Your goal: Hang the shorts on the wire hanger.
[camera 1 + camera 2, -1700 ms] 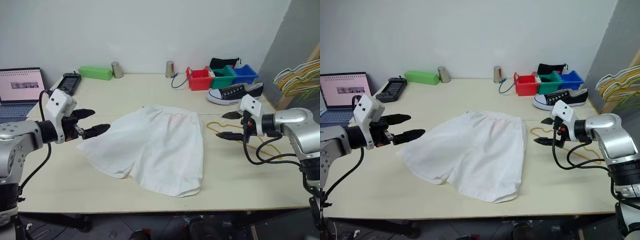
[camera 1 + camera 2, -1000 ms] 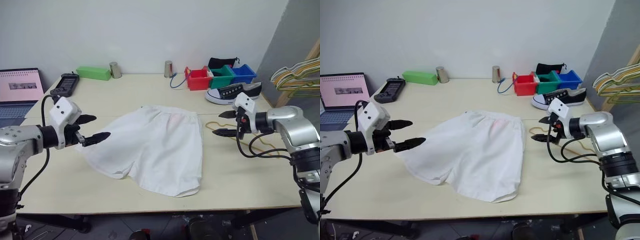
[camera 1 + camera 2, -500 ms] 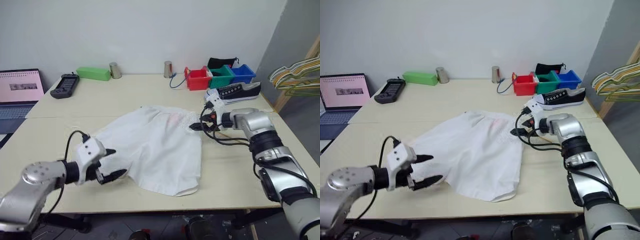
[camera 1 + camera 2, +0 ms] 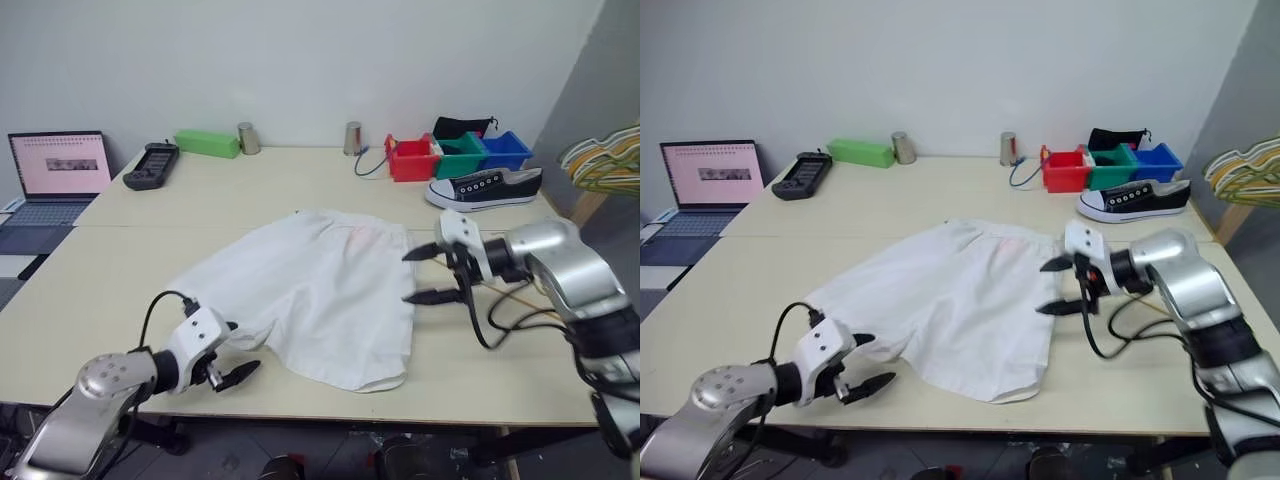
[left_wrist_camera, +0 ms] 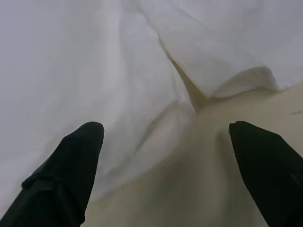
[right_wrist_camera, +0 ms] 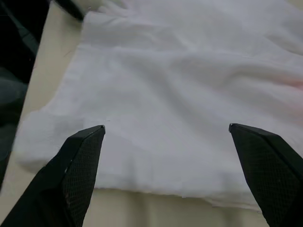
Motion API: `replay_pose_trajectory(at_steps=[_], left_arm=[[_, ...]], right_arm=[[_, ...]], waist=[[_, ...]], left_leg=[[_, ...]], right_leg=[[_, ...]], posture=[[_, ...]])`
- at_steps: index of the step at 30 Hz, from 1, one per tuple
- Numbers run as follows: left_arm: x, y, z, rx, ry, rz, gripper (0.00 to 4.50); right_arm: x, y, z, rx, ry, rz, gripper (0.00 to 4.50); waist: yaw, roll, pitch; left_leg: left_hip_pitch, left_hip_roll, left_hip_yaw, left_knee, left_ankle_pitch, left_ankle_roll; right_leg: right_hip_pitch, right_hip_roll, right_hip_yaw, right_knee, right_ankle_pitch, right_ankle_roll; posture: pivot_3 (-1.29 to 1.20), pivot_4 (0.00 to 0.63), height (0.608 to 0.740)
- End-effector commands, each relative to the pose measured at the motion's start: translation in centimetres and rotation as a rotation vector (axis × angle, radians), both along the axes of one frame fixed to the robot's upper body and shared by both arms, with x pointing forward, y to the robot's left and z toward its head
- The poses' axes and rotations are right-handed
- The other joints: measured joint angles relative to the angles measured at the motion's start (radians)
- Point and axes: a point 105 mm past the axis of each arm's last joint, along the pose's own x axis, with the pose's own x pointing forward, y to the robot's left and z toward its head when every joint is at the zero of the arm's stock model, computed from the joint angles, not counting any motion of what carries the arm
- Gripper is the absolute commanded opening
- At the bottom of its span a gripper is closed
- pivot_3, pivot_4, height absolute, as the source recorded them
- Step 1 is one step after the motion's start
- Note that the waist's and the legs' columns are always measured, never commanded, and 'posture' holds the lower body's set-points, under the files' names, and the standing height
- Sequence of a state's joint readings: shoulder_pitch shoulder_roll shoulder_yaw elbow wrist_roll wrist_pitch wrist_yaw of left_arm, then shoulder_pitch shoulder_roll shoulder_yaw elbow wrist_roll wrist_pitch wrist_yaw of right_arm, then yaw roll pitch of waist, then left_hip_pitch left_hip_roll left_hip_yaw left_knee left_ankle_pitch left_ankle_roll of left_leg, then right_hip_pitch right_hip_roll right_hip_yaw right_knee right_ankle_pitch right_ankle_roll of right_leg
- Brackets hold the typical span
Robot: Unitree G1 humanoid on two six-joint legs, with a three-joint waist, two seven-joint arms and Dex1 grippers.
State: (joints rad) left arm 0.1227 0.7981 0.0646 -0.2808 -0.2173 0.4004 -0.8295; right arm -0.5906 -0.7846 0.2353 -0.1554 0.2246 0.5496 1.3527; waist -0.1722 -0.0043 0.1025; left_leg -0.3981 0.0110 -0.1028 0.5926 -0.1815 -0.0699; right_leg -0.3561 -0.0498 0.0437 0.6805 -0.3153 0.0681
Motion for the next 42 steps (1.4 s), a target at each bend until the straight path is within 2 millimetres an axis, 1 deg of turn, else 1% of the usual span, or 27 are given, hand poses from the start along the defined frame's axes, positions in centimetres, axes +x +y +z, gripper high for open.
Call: replay_pose_trajectory(at_steps=[1, 5, 10, 17, 20, 23, 25, 26, 29, 30, 32, 33, 35, 37, 39, 42], left_arm=[[1.4, -0.7, 0.0, -0.005, -0.040, -0.019, 4.50], [1.9, -1.4, -0.8, 0.000, -0.028, -0.048, 4.50], [1.8, -1.7, -1.9, 0.010, 0.015, -0.078, 4.50], [1.7, -1.0, -1.8, 0.017, 0.028, -0.075, 3.22], [1.7, -0.5, -1.7, 0.025, 0.025, -0.068, 2.42], [1.8, 0.0, -1.6, 0.036, 0.022, -0.060, 1.92], [1.9, 0.3, -1.4, 0.044, 0.020, -0.054, 1.49], [1.9, 0.6, -1.3, 0.052, 0.017, -0.052, 1.36], [2.0, 1.7, -1.0, 0.085, 0.019, -0.045, 0.69], [2.0, 2.0, -1.0, 0.094, 0.020, -0.045, 0.62], [2.1, 2.7, -0.9, 0.124, 0.027, -0.048, 0.12], [2.1, 3.1, -0.9, 0.141, 0.034, -0.054, 0.03], [2.6, 4.5, -0.7, 0.208, 0.029, -0.060, 0.03], [3.8, 6.5, -0.6, 0.303, 0.008, -0.033, 0.03], [5.3, 8.4, -0.3, 0.398, -0.028, -0.007, 0.03], [8.4, 10.4, 0.7, 0.496, -0.128, 0.075, 0.03]], right_arm=[[-1.4, 1.5, 1.3, 0.022, -0.086, 0.051, 4.45], [-1.4, 1.7, 1.2, 0.034, -0.096, 0.022, 4.45], [-1.3, 1.8, 1.2, 0.041, -0.096, -0.005, 4.45], [-1.2, 1.6, 1.0, 0.048, -0.091, -0.025, 4.50], [-1.0, 1.6, 1.0, 0.054, -0.092, -0.029, 4.50], [-0.7, 1.8, 1.1, 0.061, -0.096, -0.030, 4.50], [-0.6, 1.8, 1.1, 0.064, -0.099, -0.030, 4.50], [-0.5, 1.9, 1.2, 0.066, -0.100, -0.030, 4.50], [-0.2, 1.9, 1.2, 0.072, -0.107, -0.032, 4.50], [-0.1, 1.9, 1.3, 0.073, -0.108, -0.032, 4.50], [0.0, 2.0, 1.3, 0.074, -0.110, -0.032, 4.50], [0.0, 2.0, 1.3, 0.074, -0.110, -0.031, 4.50], [0.0, 1.9, 1.2, 0.073, -0.110, -0.031, 4.50], [0.0, 1.9, 1.2, 0.072, -0.111, -0.031, 4.50], [0.1, 1.8, 1.2, 0.070, -0.115, -0.036, 4.50], [0.2, 1.8, 1.3, 0.068, -0.118, -0.042, 4.50]], waist=[[-0.008, 0.000, 0.000], [-0.033, -0.002, -0.001], [-0.047, -0.002, -0.001], [-0.054, -0.002, -0.001], [-0.059, -0.002, -0.002], [-0.066, -0.002, -0.002], [-0.070, -0.002, -0.002], [-0.074, -0.002, -0.002], [-0.077, -0.003, -0.002], [-0.080, -0.002, -0.003], [-0.082, -0.002, -0.003], [-0.083, -0.002, -0.003], [-0.082, -0.002, -0.003], [-0.081, -0.002, -0.003], [-0.081, -0.002, -0.003], [-0.081, -0.003, -0.003]], left_leg=[[0.000, 0.000, 0.000, 0.000, 0.000, 0.000], [0.000, 0.000, 0.000, 0.002, 0.000, 0.000], [0.000, 0.000, -0.001, 0.001, 0.000, 0.000], [0.000, -0.001, -0.001, 0.001, 0.000, 0.000], [0.001, -0.001, -0.002, 0.001, 0.000, 0.000], [0.001, -0.001, -0.002, 0.002, 0.000, 0.000], [0.001, -0.001, -0.002, 0.002, 0.000, 0.000], [0.001, -0.001, -0.002, 0.002, 0.000, 0.000], [0.001, -0.001, -0.002, 0.002, 0.000, 0.000], [0.001, -0.001, -0.003, 0.002, 0.000, 0.000], [0.001, 0.000, -0.002, 0.001, 0.000, 0.000], [0.001, 0.000, -0.002, 0.001, 0.000, 0.000], [0.001, 0.000, -0.002, 0.001, 0.000, 0.000], [0.001, 0.000, -0.003, 0.001, 0.000, 0.000], [0.001, -0.001, -0.003, 0.001, 0.000, 0.000], [0.001, -0.001, -0.003, 0.001, 0.000, 0.000]], right_leg=[[0.000, 0.000, 0.000, 0.000, 0.000, 0.000], [0.001, 0.000, 0.001, 0.000, 0.001, 0.001], [0.001, 0.000, 0.000, 0.000, 0.001, 0.002], [0.002, -0.001, 0.000, 0.000, 0.001, 0.002], [0.002, 0.000, -0.001, 0.000, 0.001, 0.002], [0.003, 0.000, -0.001, 0.000, 0.002, 0.003], [0.003, 0.000, -0.001, 0.000, 0.002, 0.003], [0.003, 0.000, -0.001, 0.000, 0.002, 0.003], [0.003, 0.000, -0.001, 0.000, 0.002, 0.003], [0.003, 0.000, -0.001, 0.000, 0.002, 0.003], [0.003, 0.000, -0.001, 0.000, 0.002, 0.003], [0.003, 0.000, -0.001, 0.000, 0.002, 0.003], [0.002, 0.000, -0.001, 0.000, 0.002, 0.003], [0.002, 0.000, -0.001, 0.000, 0.002, 0.003], [0.002, 0.000, -0.002, 0.000, 0.002, 0.003], [0.002, 0.000, -0.002, 0.000, 0.002, 0.003]], posture=[[-0.23, 0.043, 0.740], [-0.24, 0.039, 0.740], [-0.26, 0.036, 0.740], [-0.25, 0.030, 0.740], [-0.24, 0.026, 0.740], [-0.24, 0.022, 0.740], [-0.23, 0.019, 0.740], [-0.23, 0.018, 0.740], [-0.23, 0.016, 0.740], [-0.23, 0.016, 0.740], [-0.23, 0.017, 0.740], [-0.23, 0.019, 0.740], [-0.23, 0.019, 0.740], [-0.24, 0.021, 0.740], [-0.24, 0.022, 0.740], [-0.26, 0.023, 0.740]])
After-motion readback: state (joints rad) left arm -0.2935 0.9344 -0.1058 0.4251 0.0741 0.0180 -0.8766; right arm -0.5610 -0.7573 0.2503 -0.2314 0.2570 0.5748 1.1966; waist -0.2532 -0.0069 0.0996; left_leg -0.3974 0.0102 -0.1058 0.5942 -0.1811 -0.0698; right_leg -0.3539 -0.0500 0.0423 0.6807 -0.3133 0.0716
